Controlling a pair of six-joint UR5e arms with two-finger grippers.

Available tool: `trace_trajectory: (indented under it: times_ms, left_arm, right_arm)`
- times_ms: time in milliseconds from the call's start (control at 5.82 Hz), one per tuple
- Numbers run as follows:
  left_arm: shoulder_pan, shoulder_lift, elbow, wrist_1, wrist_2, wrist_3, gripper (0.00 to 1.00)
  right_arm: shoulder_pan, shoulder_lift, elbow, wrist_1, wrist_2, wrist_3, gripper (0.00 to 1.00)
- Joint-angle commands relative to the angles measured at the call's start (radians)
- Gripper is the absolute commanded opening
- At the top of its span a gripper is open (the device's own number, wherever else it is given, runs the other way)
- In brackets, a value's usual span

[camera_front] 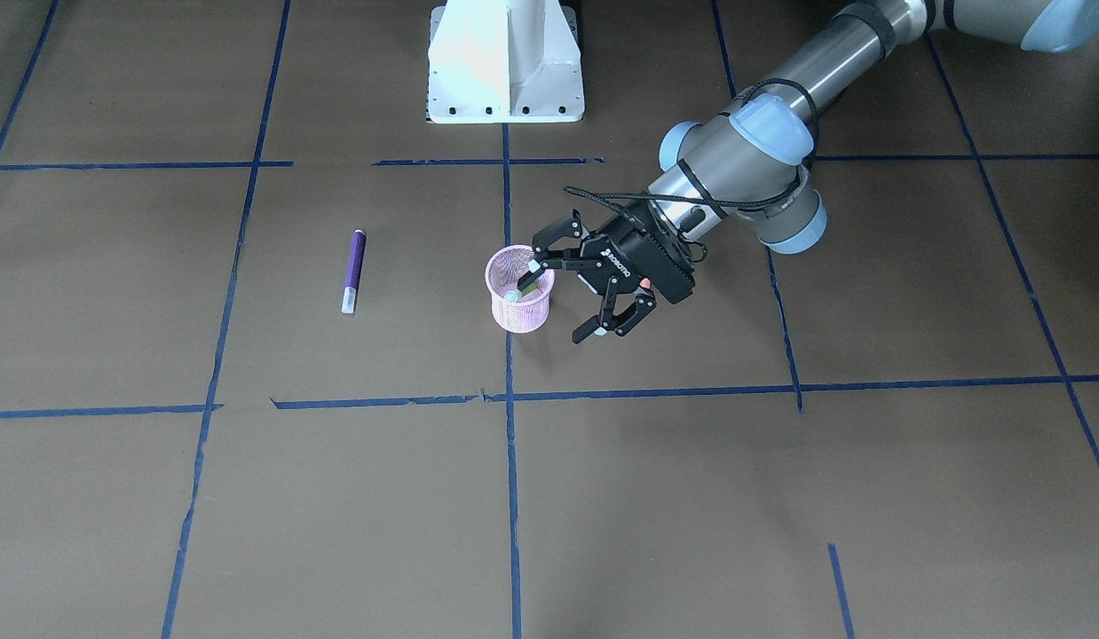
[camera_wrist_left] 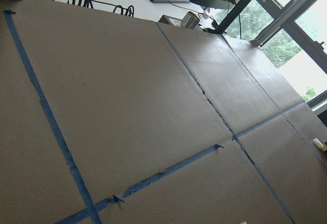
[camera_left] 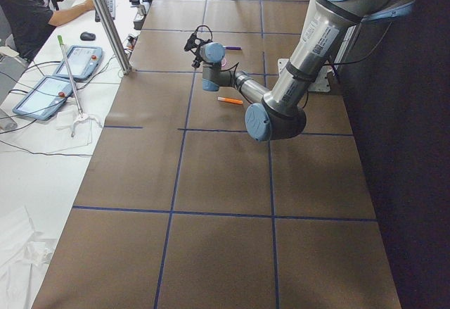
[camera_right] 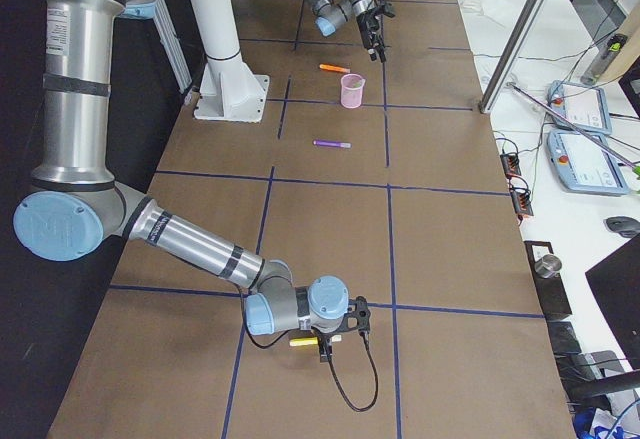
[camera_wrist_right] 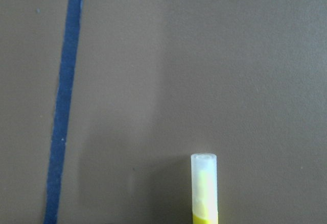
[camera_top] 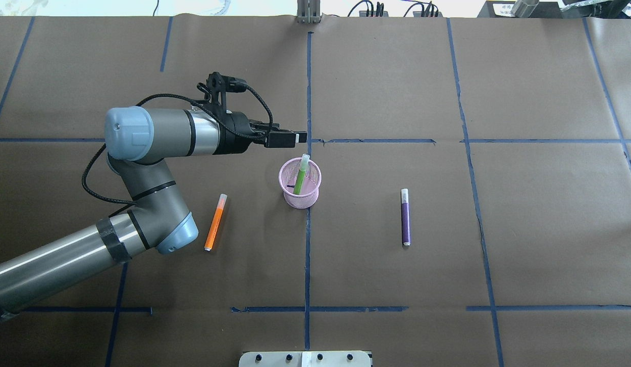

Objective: Collect pens into pen holder
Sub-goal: 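Lower the green marker into the cup and open the left gripper, then raise the left gripper away from the cup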

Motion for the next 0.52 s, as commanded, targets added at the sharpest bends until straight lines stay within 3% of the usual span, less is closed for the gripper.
trace_trajectory:
  times_ms: [0,172,344]
  left_arm:
    - [-0.150,0.001,-0.077,0.259,-0.159,-0.008,1.00]
    - [-0.261,0.007,-0.096,0.401,-0.326,-0.002,1.00]
    - [-0.353,0.030,-0.093,0.474,-0.463,0.009,1.00]
  right_arm:
    - [0.000,0.000,-0.001,0.000,-0.001,0.001,0.81]
    - [0.000,-0.002,-0.001,0.000,-0.003,0.001,0.64]
    - [0.000,-0.002,-0.001,-0.002,-0.003,0.001,0.53]
